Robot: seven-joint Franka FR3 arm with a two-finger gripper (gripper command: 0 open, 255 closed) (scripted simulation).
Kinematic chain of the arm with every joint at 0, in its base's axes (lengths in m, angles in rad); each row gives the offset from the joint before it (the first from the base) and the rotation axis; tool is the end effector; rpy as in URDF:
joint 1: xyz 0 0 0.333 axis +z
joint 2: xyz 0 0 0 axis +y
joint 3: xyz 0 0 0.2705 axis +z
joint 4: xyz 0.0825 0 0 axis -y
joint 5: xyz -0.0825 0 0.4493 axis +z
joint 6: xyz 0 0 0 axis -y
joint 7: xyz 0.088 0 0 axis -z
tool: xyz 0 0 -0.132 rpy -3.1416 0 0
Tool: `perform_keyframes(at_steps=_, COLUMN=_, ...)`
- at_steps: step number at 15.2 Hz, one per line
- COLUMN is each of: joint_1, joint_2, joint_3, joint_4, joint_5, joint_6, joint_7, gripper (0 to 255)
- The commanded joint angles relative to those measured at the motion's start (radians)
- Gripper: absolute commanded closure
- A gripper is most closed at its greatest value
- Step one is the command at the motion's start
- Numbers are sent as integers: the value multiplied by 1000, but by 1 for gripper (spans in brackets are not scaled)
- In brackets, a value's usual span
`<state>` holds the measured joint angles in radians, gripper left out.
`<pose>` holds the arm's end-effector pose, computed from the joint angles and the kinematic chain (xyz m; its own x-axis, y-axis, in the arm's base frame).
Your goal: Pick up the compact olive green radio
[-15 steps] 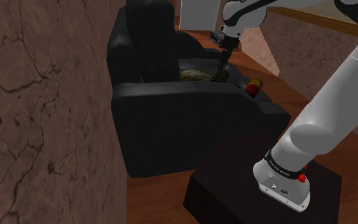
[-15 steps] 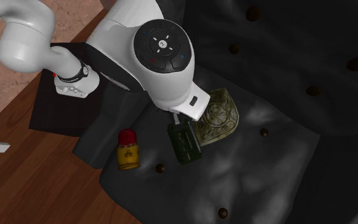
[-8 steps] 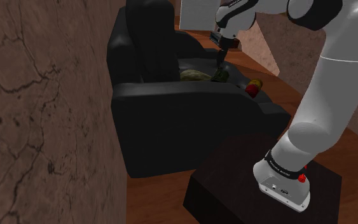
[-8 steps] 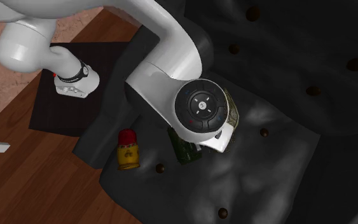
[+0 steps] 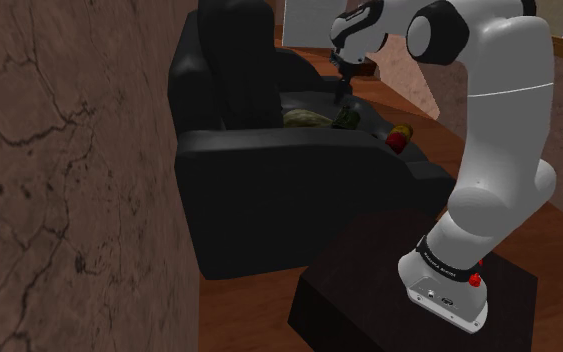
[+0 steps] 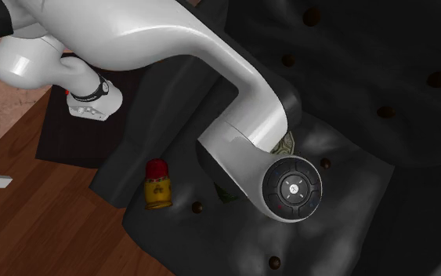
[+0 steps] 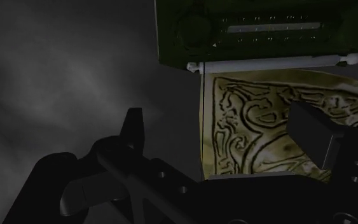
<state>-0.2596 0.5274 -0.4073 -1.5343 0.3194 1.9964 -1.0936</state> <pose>0.6012 -0.4076 0.2746 0.9415 0.3301 0.0678 0.3341 -0.9407 -0.0586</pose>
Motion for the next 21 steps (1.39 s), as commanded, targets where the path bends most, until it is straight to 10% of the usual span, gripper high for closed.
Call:
perform_keyframes(at_steps=1, joint_1=-4, joint_2=17, joint_3=5, joint_4=-1, joint_5=8, joint_6=17, joint_7=-7, gripper=0)
perform_keyframes(at_steps=7, joint_1=-6, joint_2=42, joint_3=12, joint_4=-25, joint_5=21, joint_6=64, joint_7=-18, gripper=0)
perform_keyframes(at_steps=8, joint_1=-6, joint_2=40, joint_3=12, joint_4=-28, joint_5=21, joint_6=65, joint_7=-19, gripper=255)
perform_keyframes(at_steps=21, joint_1=-4, joint_2=20, joint_3=6, joint_4=-4, joint_5=10, joint_6=23, joint_7=-8, gripper=255)
